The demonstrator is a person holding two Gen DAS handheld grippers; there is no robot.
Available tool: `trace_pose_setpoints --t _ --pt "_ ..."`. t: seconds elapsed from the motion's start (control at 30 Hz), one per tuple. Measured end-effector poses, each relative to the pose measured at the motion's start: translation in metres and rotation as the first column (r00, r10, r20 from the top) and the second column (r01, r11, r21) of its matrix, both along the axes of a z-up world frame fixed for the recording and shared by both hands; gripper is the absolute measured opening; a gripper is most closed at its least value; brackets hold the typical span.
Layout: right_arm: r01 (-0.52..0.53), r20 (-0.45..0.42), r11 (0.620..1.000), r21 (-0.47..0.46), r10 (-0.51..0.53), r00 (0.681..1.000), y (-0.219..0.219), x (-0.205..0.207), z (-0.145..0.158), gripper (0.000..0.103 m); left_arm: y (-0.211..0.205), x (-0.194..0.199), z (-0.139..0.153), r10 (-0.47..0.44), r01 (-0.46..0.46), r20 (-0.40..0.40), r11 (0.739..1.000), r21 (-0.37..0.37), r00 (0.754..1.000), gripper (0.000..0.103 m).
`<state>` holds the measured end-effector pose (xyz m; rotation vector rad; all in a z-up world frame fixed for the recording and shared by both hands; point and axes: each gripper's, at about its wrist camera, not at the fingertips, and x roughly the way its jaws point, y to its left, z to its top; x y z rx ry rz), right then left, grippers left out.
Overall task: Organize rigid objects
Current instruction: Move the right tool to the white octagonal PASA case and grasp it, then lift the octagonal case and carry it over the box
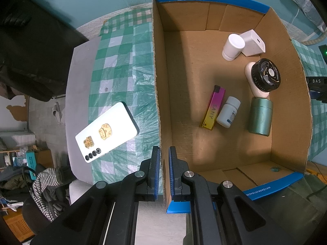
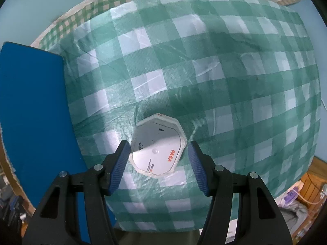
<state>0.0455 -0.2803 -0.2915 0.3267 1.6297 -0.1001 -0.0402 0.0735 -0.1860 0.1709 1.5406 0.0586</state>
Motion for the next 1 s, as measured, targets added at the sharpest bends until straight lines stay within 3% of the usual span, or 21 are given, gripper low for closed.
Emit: trace_pose_setpoints --t 0.27,0.73,1.0 --pt "0.001 0.004 0.999 -0.032 -0.001 1.000 0.005 -0.001 -0.004 0.061 -0.001 -0.001 0.001 -0.006 0.006 0.004 1.000 0.010 1.000 0.008" --pt "-0.153 0.029 0.985 -0.082 0.156 0.987 0.017 0.000 -0.004 0.058 -0.002 -0.001 0.003 -0.004 0.004 0.004 1.000 0.012 1.000 0.008" --pt "-0.236 0.057 0.967 -0.102 0.242 0.969 0.017 -0.007 0.018 0.057 -0.002 -0.002 0.002 -0.010 0.010 0.001 1.000 0.014 1.000 0.008"
